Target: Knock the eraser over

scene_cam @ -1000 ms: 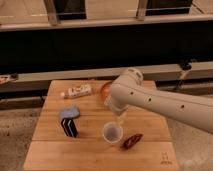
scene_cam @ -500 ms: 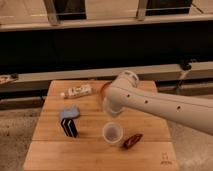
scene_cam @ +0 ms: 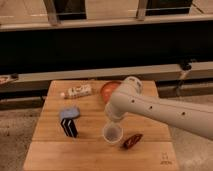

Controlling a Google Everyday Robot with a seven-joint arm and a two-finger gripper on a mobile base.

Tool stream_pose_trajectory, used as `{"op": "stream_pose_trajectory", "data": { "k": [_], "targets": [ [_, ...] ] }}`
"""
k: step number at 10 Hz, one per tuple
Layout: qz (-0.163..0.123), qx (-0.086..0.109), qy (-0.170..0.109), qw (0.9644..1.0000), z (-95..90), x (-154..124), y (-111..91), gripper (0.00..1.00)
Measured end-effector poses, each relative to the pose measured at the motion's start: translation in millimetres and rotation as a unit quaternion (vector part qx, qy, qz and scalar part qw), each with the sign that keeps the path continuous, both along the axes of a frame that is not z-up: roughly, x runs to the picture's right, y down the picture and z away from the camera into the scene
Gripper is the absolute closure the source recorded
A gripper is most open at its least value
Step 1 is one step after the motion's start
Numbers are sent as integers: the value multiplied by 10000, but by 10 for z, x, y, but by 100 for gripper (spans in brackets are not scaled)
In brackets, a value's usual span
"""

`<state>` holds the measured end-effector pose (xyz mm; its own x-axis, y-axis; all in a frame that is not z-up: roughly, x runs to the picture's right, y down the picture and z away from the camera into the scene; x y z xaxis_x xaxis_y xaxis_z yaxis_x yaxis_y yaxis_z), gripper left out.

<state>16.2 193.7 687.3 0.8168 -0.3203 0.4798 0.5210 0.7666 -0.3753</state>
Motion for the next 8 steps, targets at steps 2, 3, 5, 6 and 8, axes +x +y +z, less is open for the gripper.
{"op": "stream_pose_trajectory", "data": {
  "k": [2,3,5,6,8],
  "targets": [
    [-56,-28,-168,9998,-37,-114,92,98],
    [-66,-41,-235,9997,-40,-172,124,98],
    [-74,-33,-421,9991,-40,-293,227,98],
    [-132,-68,-459,9988,-40,-360,298,98],
    [-176,-59,-584,9981,-43,-525,359,98]
  ]
}}
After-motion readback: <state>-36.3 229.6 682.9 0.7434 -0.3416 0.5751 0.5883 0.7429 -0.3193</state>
